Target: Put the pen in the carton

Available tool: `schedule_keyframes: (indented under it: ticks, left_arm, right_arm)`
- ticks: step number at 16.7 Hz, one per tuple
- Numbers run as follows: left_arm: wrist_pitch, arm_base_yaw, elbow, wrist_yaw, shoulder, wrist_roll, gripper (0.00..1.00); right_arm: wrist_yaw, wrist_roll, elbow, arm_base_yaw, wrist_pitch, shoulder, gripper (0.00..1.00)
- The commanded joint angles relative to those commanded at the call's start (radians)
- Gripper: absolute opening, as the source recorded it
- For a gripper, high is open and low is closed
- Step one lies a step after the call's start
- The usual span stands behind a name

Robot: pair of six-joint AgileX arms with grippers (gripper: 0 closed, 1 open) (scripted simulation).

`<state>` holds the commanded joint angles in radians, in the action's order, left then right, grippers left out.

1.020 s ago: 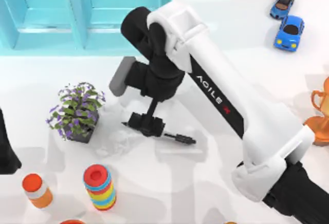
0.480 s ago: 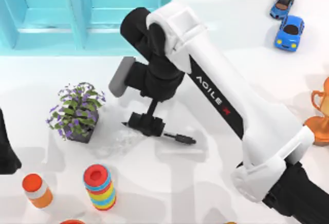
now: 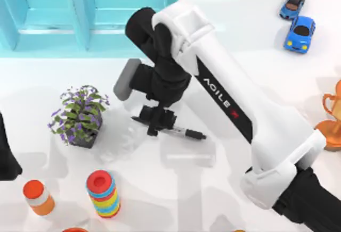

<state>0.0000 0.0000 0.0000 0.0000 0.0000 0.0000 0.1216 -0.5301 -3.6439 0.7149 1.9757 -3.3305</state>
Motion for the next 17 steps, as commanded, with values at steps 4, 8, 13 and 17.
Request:
schedule_keyframes:
  ticks: [4,8,13,17]
  left_arm:
    - [0.000,0.000,0.000,0.000,0.000,0.000,1.00]
    - [0.000,0.000,0.000,0.000,0.000,0.000,1.00]
    - [0.000,0.000,0.000,0.000,0.000,0.000,1.00]
    - [0.000,0.000,0.000,0.000,0.000,0.000,1.00]
  right_arm:
    - [0.000,0.000,0.000,0.000,0.000,0.000,0.00]
    - [0.000,0.000,0.000,0.000,0.000,0.000,0.00]
    - [-0.052,-0.026,0.052,-0.026,-0.156,0.086,0.00]
    - [-0.051,-0.029,0.161,-0.025,-0.186,0.178,0.00]
